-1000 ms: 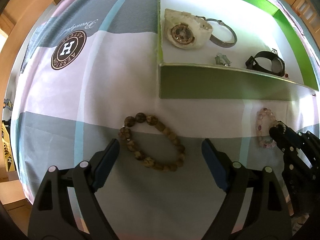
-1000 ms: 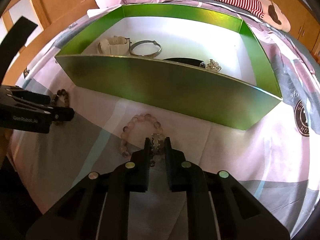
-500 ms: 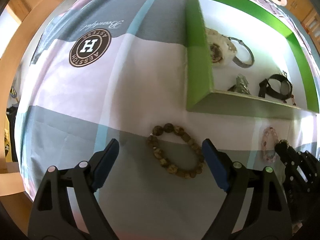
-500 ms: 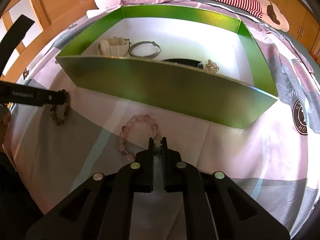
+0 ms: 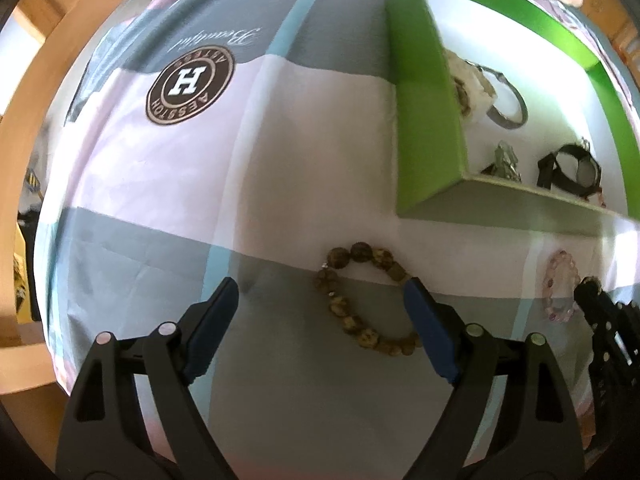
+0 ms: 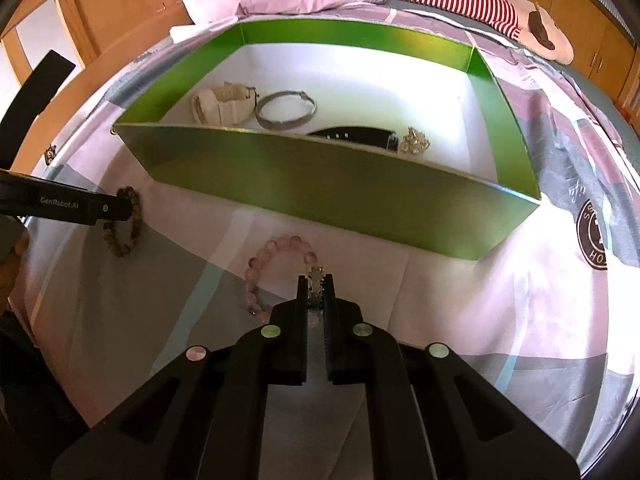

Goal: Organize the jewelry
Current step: 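Grasp the brown bead bracelet with the left tool while the right tool holds the pink bracelet, then carry both bracelets into the green box and open both tools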

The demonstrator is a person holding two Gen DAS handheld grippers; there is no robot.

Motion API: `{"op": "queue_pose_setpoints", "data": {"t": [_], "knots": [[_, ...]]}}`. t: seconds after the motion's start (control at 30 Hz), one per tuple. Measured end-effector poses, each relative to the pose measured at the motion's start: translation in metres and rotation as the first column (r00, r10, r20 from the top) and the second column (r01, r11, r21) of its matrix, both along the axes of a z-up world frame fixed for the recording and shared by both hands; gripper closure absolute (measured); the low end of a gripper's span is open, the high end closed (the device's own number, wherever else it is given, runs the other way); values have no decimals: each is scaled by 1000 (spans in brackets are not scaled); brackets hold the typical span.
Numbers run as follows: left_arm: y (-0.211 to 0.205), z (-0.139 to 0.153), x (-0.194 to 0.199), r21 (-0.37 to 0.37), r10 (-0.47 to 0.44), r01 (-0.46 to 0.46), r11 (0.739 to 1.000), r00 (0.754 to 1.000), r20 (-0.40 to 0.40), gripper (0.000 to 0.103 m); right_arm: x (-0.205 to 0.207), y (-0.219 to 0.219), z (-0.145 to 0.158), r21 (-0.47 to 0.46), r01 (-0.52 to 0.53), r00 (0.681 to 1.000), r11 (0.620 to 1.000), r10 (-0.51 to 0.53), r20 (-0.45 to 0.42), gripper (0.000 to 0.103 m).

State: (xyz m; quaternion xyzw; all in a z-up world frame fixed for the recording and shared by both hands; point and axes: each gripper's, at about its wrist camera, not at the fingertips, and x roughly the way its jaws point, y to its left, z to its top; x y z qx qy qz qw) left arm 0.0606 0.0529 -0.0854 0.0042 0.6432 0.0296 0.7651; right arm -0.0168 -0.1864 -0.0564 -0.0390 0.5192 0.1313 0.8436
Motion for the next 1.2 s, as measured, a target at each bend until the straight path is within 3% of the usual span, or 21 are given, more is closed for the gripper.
{"op": "queue_pose_setpoints", "data": {"t": [0.2,0.33,0.77,0.93,1.2], "knots": [[-16,-2,0,-4,-26,26,1000,1000,6,31,0,1,-1,-7,-2,1000,1000,2,-2,96],[-26,0,-6,-34,-46,47,998,999,13,51,1,2,-4,-13,-2,1000,1000,1,-9,96],[-37,1,-11,-12,-64,64,998,998,20,52,1,4,-7,-18,-2,1000,1000,2,-10,96],[-38,2,-16,-30,-68,69,997,998,17,90,1,4,-7,-18,-2,1000,1000,2,-7,96],[-36,35,-29,-97,-65,77,992,991,115,91,-4,9,17,-16,-12,999,1000,13,35,96]]}}
